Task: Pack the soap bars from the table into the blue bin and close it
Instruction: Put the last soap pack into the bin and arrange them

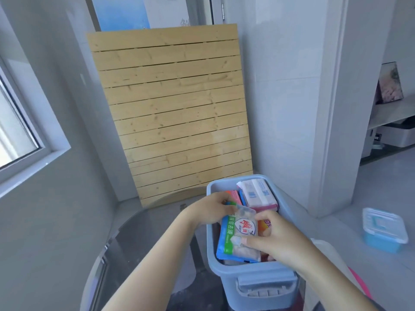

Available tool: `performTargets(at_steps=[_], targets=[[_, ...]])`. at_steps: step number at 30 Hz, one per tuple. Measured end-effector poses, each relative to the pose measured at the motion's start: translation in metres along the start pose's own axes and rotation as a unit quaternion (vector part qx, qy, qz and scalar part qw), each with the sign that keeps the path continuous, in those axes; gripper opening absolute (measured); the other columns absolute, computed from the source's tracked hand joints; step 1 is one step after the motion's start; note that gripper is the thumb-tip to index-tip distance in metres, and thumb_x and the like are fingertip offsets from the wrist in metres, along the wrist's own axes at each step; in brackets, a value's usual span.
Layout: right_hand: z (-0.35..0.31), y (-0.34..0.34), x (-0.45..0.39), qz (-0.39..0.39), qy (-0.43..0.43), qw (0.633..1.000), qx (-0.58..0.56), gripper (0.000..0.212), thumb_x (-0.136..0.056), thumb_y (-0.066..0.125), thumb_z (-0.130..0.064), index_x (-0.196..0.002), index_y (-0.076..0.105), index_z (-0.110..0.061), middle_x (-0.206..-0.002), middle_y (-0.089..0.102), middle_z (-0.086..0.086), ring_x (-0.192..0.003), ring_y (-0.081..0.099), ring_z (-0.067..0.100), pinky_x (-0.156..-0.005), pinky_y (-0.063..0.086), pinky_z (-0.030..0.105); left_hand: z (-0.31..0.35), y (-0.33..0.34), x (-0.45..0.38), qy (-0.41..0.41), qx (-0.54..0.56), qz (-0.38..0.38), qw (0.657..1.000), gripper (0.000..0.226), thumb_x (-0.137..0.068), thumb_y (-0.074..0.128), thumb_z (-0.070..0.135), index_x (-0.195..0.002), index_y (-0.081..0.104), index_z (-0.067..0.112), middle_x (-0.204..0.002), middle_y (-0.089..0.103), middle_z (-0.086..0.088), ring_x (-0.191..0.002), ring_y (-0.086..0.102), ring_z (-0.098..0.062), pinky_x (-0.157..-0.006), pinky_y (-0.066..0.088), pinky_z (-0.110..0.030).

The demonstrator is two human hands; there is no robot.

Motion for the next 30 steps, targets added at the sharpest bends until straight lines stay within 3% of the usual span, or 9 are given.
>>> performTargets(at_steps=[3,8,12,16,18,20,22,25,30], targets=[[-0.004,0.002,-0.007,-0.015,-0.024,1.0,-0.003,0.054,-0.067,0.079,-0.03,-0.115,0.054,-0.03,-0.096,0.068,-0.013,-0.093,0.065,0.008,-0.086,0.051,0.028,-0.003,-0.002,-0.008,0.019,-0.007,0.054,0.998,0.009,-0.088,0.061,0.02,-0.081,0.067,0.02,-0.069,0.062,0.006,-0.056,0.058,-0.006,-0.052,0.045,-0.013],[-0.026,0.002,-0.031,0.01,-0.076,0.997,0.013,0.046,-0.074,0.07,-0.021,-0.12,0.061,-0.024,-0.1,0.071,-0.008,-0.093,0.065,0.01,-0.083,0.053,0.031,-0.01,-0.025,-0.023,-0.029,0.111,0.173,0.978,0.01,-0.084,0.069,0.016,-0.075,0.071,0.011,-0.068,0.065,-0.003,-0.056,0.061,-0.011,-0.059,0.051,-0.021],[-0.052,-0.002,-0.07,0.028,-0.096,0.991,0.087,0.045,-0.076,0.069,-0.02,-0.12,0.06,-0.014,-0.093,0.065,-0.002,-0.086,0.06,0.013,-0.066,0.043,0.023,-0.006,-0.046,-0.048,-0.019,0.085,0.255,0.963,0.023,-0.089,0.062,0.024,-0.102,0.073,0.009,-0.086,0.069,-0.006,-0.077,0.062,-0.018,-0.063,0.047,-0.023],[-0.051,-0.004,-0.108,0.026,-0.078,0.98,0.183,0.012,-0.075,0.07,-0.019,-0.076,0.061,-0.012,-0.075,0.061,0.005,-0.068,0.056,0.016,-0.056,0.037,0.028,-0.015,-0.037,-0.065,-0.015,-0.034,0.228,0.973,0.039,-0.091,0.057,0.033,-0.125,0.063,0.014,-0.123,0.067,-0.007,-0.115,0.059,-0.022,-0.083,0.037,-0.021],[-0.045,0.0,-0.118,-0.013,-0.082,0.977,0.199,0.031,-0.077,0.069,-0.028,-0.104,0.067,-0.012,-0.099,0.069,0.007,-0.089,0.062,0.02,-0.064,0.039,0.026,-0.024,-0.027,-0.07,-0.018,-0.131,0.207,0.969,0.04,-0.092,0.052,0.039,-0.127,0.061,0.023,-0.135,0.06,0.0,-0.128,0.045,-0.023,-0.096,0.029,-0.031],[-0.038,0.002,-0.124,-0.026,-0.101,0.965,0.242,0.048,-0.081,0.063,-0.039,-0.127,0.056,-0.027,-0.124,0.061,0.003,-0.114,0.052,0.023,-0.081,0.039,0.028,-0.032,-0.022,-0.068,-0.008,-0.164,0.192,0.968,0.039,-0.094,0.047,0.042,-0.129,0.058,0.031,-0.146,0.049,0.006,-0.134,0.031,-0.025,-0.103,0.02,-0.04],[-0.03,0.005,-0.127,-0.031,-0.118,0.942,0.313,0.052,-0.085,0.053,-0.051,-0.134,0.045,-0.038,-0.144,0.044,-0.005,-0.133,0.03,0.026,-0.102,0.027,0.036,-0.042,-0.019,-0.066,0.006,-0.146,0.16,0.976,0.044,-0.095,0.043,0.045,-0.137,0.048,0.037,-0.158,0.027,0.007,-0.142,0.016,-0.023,-0.109,0.014,-0.046],[-0.02,0.011,-0.129,-0.021,-0.129,0.925,0.355,0.057,-0.087,0.04,-0.059,-0.141,0.031,-0.044,-0.154,0.022,-0.018,-0.139,0.013,0.019,-0.11,0.01,0.04,-0.056,-0.016,-0.062,-0.017,-0.057,0.109,0.992,0.048,-0.094,0.041,0.051,-0.142,0.035,0.045,-0.163,0.002,0.001,-0.148,-0.007,-0.022,-0.117,0.006,-0.052],[-0.021,0.015,-0.129,-0.007,-0.138,0.918,0.373,0.056,-0.088,0.038,-0.056,-0.142,0.029,-0.042,-0.155,0.019,-0.017,-0.138,0.014,0.019,-0.108,0.011,0.039,-0.054,-0.015,-0.064,-0.063,-0.041,0.094,0.993,0.049,-0.096,0.04,0.048,-0.144,0.031,0.046,-0.16,0.024,-0.004,-0.148,0.012,-0.026,-0.117,0.022,-0.039]])
Point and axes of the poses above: each hand's wrist, its own x-axis away from the middle knuckle, its own y-axis out of the palm, z = x × y, the point moved 4 cm from there along -x, towards the middle knuckle
